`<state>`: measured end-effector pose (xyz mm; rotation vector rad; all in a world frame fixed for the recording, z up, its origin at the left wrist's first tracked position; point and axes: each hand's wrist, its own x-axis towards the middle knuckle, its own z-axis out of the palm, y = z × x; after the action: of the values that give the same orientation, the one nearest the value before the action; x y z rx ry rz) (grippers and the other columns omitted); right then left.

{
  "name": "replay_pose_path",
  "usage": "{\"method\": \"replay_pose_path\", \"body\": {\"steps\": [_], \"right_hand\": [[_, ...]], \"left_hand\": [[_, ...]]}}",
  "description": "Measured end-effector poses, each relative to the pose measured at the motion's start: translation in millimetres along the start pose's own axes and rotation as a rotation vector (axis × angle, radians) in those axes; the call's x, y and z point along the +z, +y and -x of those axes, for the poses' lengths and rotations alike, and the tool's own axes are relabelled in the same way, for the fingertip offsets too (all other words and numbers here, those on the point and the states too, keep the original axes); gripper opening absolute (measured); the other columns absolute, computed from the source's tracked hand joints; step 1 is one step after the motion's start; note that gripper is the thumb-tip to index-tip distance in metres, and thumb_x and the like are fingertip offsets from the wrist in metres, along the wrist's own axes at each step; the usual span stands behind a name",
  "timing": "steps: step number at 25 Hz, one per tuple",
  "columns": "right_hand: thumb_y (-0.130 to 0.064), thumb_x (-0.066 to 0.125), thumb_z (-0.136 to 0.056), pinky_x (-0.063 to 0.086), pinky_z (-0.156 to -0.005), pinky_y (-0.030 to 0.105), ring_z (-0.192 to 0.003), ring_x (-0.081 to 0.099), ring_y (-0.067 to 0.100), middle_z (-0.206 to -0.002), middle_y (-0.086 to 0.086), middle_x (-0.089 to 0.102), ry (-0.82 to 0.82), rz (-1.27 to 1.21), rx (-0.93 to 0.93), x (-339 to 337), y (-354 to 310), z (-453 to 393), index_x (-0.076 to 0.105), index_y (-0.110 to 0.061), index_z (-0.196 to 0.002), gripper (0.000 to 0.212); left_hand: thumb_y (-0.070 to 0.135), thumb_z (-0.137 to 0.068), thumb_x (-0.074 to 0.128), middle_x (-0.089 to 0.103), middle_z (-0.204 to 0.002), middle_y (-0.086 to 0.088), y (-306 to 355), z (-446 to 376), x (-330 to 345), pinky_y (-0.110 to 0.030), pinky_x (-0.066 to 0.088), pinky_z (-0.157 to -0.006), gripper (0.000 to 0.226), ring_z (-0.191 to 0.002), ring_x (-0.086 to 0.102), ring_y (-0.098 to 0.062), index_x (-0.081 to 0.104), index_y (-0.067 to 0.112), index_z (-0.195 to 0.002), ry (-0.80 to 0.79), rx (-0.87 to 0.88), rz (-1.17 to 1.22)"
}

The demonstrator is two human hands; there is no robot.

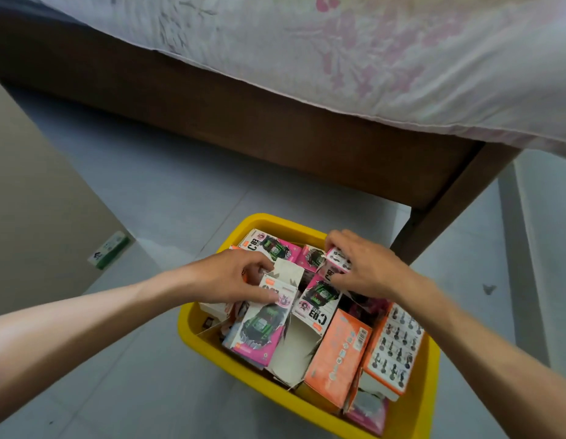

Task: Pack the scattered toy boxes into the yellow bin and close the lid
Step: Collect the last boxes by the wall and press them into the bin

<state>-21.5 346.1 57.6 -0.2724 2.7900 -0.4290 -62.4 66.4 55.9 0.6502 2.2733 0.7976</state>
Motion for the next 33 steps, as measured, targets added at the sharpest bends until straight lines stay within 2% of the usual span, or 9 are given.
{"method": "replay_pose_path", "body": {"steps": [6, 10, 12, 16, 20, 22, 26, 29, 33], "right_hand": [[-0.072, 0.033, -0.093, 0.036, -0.070, 0.030, -0.103, 0.052, 0.016, -0.123, -0.007, 0.047, 0.163, 0.173, -0.124, 29.0, 4.0, -24.7, 0.042, -0.039, -0.117, 0.042], [-0.076, 0.015, -0.091, 0.038, -0.083, 0.034, -0.106, 0.048, 0.019, -0.129, -0.002, 0.049, 0.153, 0.249, -0.122, 31.0, 7.7, -23.5, 0.045, -0.036, -0.125, 0.061], [-0.080, 0.009, -0.086, 0.041, -0.088, 0.035, -0.108, 0.046, 0.018, -0.132, -0.002, 0.049, 0.125, 0.206, -0.118, 28.4, 7.8, -20.2, 0.045, -0.036, -0.129, 0.072], [-0.072, 0.035, -0.091, 0.039, -0.086, 0.031, -0.115, 0.047, 0.017, -0.136, -0.004, 0.050, 0.115, 0.117, -0.131, 20.1, 5.5, -21.4, 0.045, -0.036, -0.135, 0.059], [-0.063, 0.051, -0.090, 0.046, -0.085, 0.036, -0.105, 0.051, 0.015, -0.124, -0.006, 0.055, 0.262, -0.011, -0.126, 7.6, 2.5, -17.5, 0.051, -0.032, -0.128, 0.049], [-0.064, 0.052, -0.088, 0.046, -0.081, 0.034, -0.100, 0.051, 0.011, -0.117, -0.010, 0.053, 0.377, -0.106, -0.131, 1.5, -2.7, -17.3, 0.052, -0.032, -0.124, 0.048], [-0.065, 0.052, -0.086, 0.047, -0.081, 0.032, -0.098, 0.052, 0.009, -0.112, -0.015, 0.048, 0.362, -0.150, -0.166, 1.2, -21.0, -21.5, 0.052, -0.032, -0.124, 0.050], [-0.070, 0.047, -0.083, 0.048, -0.083, 0.032, -0.100, 0.051, 0.009, -0.112, -0.015, 0.047, 0.324, -0.170, -0.156, 5.4, -27.2, -23.7, 0.052, -0.030, -0.125, 0.058], [-0.077, 0.037, -0.077, 0.048, -0.080, 0.031, -0.099, 0.052, 0.010, -0.111, -0.014, 0.048, 0.345, -0.193, -0.150, 5.0, -26.5, -22.8, 0.054, -0.030, -0.123, 0.068]], "left_hand": [[0.065, -0.079, 0.064, 0.065, -0.091, 0.020, 1.1, -2.1, -9.2, -0.021, 0.054, -0.060, 0.028, -0.082, 0.065, -0.004, 0.057, 0.045, -0.097, 0.343, 0.016, -0.007], [0.071, -0.065, 0.072, 0.060, -0.108, 0.023, 15.0, 2.8, 12.7, -0.017, 0.051, -0.069, 0.056, -0.092, 0.062, 0.002, 0.048, 0.052, -0.112, -0.101, -0.004, -0.131], [0.067, -0.064, 0.077, 0.053, -0.118, 0.026, 12.5, 7.4, 30.4, -0.020, 0.052, -0.079, 0.067, -0.100, 0.059, 0.002, 0.043, 0.054, -0.121, -0.136, -0.041, -0.056], [0.075, -0.058, 0.074, 0.053, -0.127, 0.025, 5.8, 12.0, 38.3, -0.026, 0.054, -0.089, 0.089, -0.107, 0.058, 0.001, 0.036, 0.050, -0.136, -0.072, -0.041, 0.007], [0.078, -0.071, 0.060, 0.061, -0.101, 0.021, -5.3, 7.0, 2.2, -0.022, 0.048, -0.069, 0.056, -0.089, 0.061, -0.002, 0.057, 0.042, -0.114, 0.231, 0.045, -0.235], [0.073, -0.071, 0.066, 0.053, -0.117, 0.012, -20.1, 6.9, -17.5, -0.026, 0.046, -0.080, 0.072, -0.105, 0.055, -0.010, 0.048, 0.039, -0.131, 0.258, -0.013, -0.384], [0.077, -0.056, 0.077, 0.018, -0.157, 0.007, -25.5, 2.7, -21.1, -0.040, 0.033, -0.107, 0.120, -0.136, 0.025, -0.021, 0.012, 0.044, -0.152, -0.080, -0.045, -0.664], [0.078, -0.053, 0.078, -0.007, -0.165, 0.011, -18.0, -3.1, -18.4, -0.052, 0.018, -0.115, 0.138, -0.149, 0.003, -0.023, -0.015, 0.047, -0.150, -0.272, 0.025, -0.838], [0.064, -0.061, 0.082, -0.015, -0.164, 0.007, -24.5, 5.4, -11.1, -0.056, 0.011, -0.118, 0.142, -0.151, -0.005, -0.023, -0.030, 0.042, -0.147, -0.251, 0.097, -0.958]]}}
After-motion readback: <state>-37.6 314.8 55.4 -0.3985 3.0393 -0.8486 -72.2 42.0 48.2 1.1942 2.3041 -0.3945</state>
